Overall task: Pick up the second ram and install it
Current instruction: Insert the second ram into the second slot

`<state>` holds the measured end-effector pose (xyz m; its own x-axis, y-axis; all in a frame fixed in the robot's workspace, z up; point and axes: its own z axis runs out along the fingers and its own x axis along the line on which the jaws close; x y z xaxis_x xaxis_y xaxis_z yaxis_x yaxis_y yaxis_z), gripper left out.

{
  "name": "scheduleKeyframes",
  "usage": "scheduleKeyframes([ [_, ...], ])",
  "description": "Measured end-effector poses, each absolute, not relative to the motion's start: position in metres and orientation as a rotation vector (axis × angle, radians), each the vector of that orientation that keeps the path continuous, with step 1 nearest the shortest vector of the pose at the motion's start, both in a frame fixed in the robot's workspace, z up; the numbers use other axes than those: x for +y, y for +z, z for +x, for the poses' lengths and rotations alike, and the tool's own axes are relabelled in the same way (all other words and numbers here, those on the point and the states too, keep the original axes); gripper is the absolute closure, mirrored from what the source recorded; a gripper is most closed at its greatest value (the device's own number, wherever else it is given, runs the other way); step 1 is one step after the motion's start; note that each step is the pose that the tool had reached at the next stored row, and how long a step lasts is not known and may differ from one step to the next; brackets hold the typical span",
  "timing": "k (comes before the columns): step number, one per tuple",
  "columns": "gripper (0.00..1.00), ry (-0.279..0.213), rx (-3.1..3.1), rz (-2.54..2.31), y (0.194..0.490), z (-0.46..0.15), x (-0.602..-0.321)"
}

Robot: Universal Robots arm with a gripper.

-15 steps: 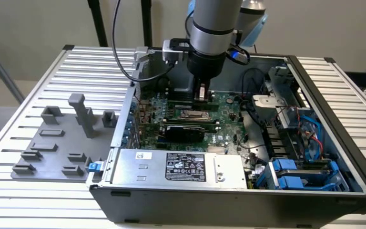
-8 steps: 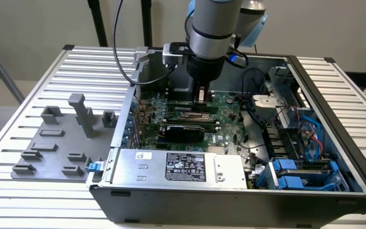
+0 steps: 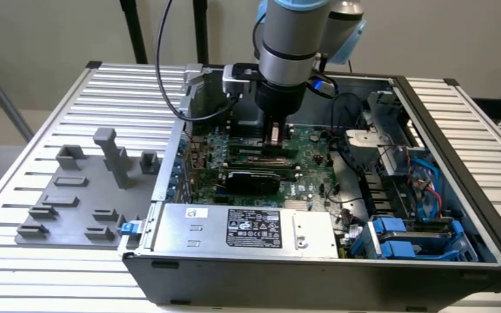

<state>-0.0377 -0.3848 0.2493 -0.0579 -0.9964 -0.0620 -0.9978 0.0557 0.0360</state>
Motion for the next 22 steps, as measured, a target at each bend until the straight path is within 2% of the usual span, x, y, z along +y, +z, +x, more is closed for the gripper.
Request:
scheduleKeyframes([
  [22, 0.86, 0.102, 2.27, -2.144, 0.2422, -0.0377, -0.3847],
])
